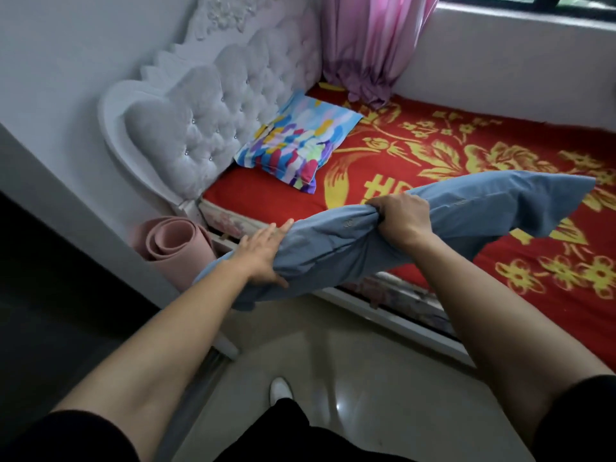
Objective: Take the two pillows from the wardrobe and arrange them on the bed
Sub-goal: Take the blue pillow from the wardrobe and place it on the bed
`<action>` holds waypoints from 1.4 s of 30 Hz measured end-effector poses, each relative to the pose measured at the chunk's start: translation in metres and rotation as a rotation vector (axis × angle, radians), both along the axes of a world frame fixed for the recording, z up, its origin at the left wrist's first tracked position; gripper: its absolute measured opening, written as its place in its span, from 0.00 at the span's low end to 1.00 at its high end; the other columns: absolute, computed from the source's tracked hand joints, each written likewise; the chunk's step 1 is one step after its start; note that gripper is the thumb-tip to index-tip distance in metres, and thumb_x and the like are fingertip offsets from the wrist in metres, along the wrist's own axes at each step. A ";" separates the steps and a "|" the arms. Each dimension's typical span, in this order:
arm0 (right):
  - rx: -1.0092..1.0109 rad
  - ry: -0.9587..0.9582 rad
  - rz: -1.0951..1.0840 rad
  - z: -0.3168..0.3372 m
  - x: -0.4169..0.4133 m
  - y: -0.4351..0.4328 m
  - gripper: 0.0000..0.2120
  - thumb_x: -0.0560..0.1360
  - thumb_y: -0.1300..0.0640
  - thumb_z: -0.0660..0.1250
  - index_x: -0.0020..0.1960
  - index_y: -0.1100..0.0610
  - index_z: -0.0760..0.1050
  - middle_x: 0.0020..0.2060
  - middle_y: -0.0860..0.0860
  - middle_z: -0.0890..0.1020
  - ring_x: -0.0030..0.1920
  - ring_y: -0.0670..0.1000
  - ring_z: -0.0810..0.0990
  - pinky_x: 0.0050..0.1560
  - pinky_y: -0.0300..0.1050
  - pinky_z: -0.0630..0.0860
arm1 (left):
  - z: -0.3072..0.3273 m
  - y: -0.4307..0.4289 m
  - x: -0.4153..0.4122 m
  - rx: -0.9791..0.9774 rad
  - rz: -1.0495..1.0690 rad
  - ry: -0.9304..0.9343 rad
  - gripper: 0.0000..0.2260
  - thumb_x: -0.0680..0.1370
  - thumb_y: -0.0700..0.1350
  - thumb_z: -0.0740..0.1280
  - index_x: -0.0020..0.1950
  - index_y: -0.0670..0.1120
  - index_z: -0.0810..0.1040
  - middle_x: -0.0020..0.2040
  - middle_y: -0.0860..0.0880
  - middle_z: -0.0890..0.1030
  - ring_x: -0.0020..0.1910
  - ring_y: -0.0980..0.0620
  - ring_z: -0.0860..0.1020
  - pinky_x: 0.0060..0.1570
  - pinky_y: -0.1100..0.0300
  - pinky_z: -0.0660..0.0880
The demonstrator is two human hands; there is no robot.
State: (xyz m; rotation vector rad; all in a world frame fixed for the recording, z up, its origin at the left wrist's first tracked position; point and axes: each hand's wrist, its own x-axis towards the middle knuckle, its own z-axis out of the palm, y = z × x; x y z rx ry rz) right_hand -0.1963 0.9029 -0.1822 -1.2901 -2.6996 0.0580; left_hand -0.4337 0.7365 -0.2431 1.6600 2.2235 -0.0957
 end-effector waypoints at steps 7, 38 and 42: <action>0.078 0.061 -0.089 0.028 -0.063 0.086 0.17 0.69 0.59 0.64 0.53 0.46 0.82 0.48 0.52 0.86 0.51 0.60 0.82 0.50 0.52 0.74 | -0.010 0.107 -0.082 0.299 0.135 -0.064 0.29 0.72 0.53 0.71 0.69 0.46 0.68 0.61 0.42 0.75 0.60 0.38 0.75 0.56 0.45 0.74; 0.027 -0.048 0.012 -0.024 -0.354 0.532 0.22 0.75 0.54 0.64 0.68 0.42 0.71 0.56 0.55 0.75 0.59 0.60 0.73 0.63 0.57 0.67 | 0.017 0.510 -0.336 0.701 0.232 0.334 0.19 0.61 0.34 0.70 0.50 0.45 0.75 0.38 0.44 0.76 0.37 0.38 0.75 0.26 0.57 0.62; 0.032 -0.058 -0.038 -0.033 -0.415 0.569 0.19 0.77 0.53 0.62 0.68 0.42 0.73 0.55 0.55 0.74 0.59 0.60 0.73 0.64 0.57 0.66 | 0.004 0.552 -0.399 0.667 0.258 0.272 0.13 0.63 0.35 0.70 0.43 0.45 0.73 0.39 0.45 0.76 0.39 0.39 0.75 0.27 0.57 0.60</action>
